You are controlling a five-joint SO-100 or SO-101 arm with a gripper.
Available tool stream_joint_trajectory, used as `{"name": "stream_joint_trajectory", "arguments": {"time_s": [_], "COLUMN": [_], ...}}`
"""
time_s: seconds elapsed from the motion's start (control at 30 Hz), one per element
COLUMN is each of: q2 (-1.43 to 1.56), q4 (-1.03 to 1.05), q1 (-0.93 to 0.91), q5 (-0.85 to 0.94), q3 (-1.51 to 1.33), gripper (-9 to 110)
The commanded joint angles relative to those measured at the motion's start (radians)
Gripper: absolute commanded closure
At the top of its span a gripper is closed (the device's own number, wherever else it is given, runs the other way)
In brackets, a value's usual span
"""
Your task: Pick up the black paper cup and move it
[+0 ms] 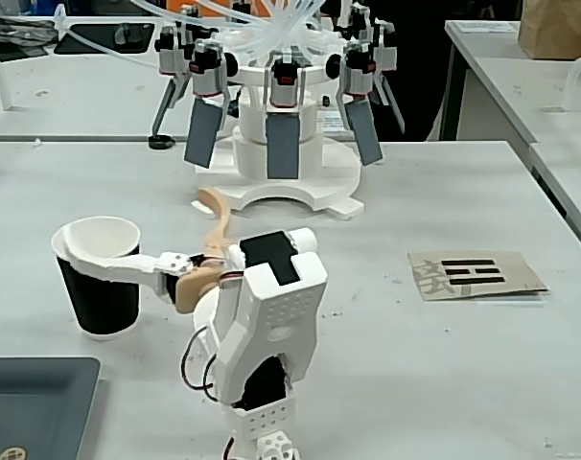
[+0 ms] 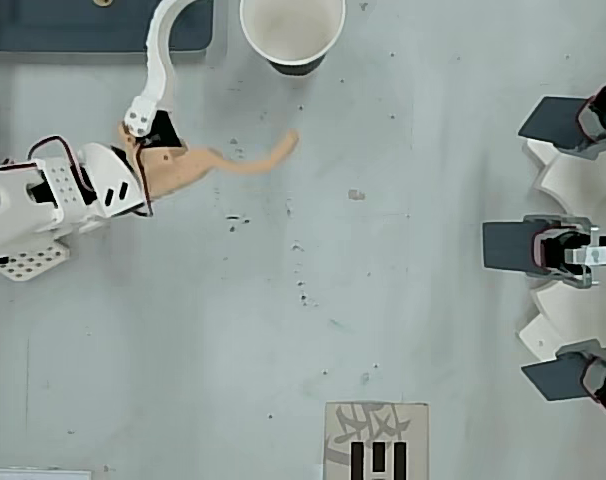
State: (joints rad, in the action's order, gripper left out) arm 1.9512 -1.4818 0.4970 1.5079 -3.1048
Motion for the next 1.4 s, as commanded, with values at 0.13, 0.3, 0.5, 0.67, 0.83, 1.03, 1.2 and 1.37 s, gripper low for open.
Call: {"name": "stream_joint_trajectory", "arguments": {"time_s": [0.13,0.3,0.5,0.67,0.83,1.03,1.2,1.37], "q2": [0.032,-0.032,-0.117,-0.176,-0.244,-0.342,-0.426,-0.505], "q4": [0.086,0.101,0.121,0.133,0.144,0.146,0.146,0.147], "q1": [0.055,0.074,0.106,0.109,0.11,0.11,0.126,0.141], "q5": [0.06,0.075,0.075,0.075,0.071,0.067,0.066,0.063], "q3": [0.028,0.092,0.184,0.256,0.33,0.436,0.517,0.595], "gripper": [53,53,53,53,52,52,52,53]}}
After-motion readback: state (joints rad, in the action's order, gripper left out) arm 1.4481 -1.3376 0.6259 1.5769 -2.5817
